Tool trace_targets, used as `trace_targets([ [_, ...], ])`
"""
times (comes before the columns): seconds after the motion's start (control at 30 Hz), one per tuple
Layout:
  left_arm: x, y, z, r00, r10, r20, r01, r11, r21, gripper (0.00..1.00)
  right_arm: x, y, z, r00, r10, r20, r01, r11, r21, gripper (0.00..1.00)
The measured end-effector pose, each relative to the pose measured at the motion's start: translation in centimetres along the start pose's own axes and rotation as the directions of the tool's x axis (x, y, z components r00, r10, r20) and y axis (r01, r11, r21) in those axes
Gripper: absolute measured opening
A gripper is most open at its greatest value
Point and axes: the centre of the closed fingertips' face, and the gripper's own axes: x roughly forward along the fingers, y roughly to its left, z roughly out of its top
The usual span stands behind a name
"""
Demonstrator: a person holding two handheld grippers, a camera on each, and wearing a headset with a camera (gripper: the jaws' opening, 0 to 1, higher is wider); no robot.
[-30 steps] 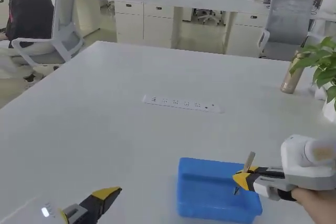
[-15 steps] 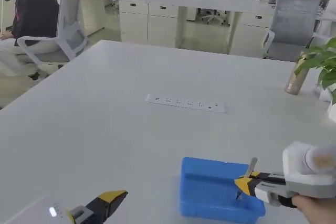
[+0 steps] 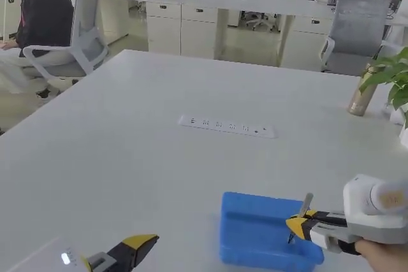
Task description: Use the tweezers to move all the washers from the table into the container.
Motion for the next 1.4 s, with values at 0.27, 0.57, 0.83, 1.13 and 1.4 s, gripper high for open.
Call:
trace_targets([
  [0.27, 0.0, 0.0, 0.0, 1.0, -0.002, 0.001, 0.002, 1.0, -0.002, 0.81, 0.0, -0.1, -0.1, 1.0, -0.003, 0.005, 0.003, 1.0, 0.014, 0.03],
  [0.57, -0.1, 0.0, 0.0, 1.0, 0.0, 0.007, 0.0, 1.0, -0.013, 0.81, -1.8, 0.3, 1.6, 0.9946, -0.05, 0.092, 0.044, 0.997, 0.064, 0.03],
  [0.83, 0.0, 0.0, 0.2, 0.9999, -0.003, 0.014, 0.003, 1.0, -0.009, 0.78, -5.2, 1.0, 3.5, 0.9784, -0.079, 0.191, 0.066, 0.995, 0.073, 0.03],
  [1.13, 0.2, -0.4, 0.1, 0.9997, -0.017, 0.016, 0.017, 1.0, -0.018, 0.79, -9.1, 1.1, 1.2, 0.9671, -0.147, 0.207, 0.121, 0.984, 0.133, 0.03],
  [1.4, 0.3, -0.7, -0.2, 0.9996, -0.027, 0.012, 0.027, 0.999, -0.017, 0.79, -10.8, 1.7, -3.9, 0.9763, -0.176, 0.126, 0.14, 0.958, 0.25, 0.03],
])
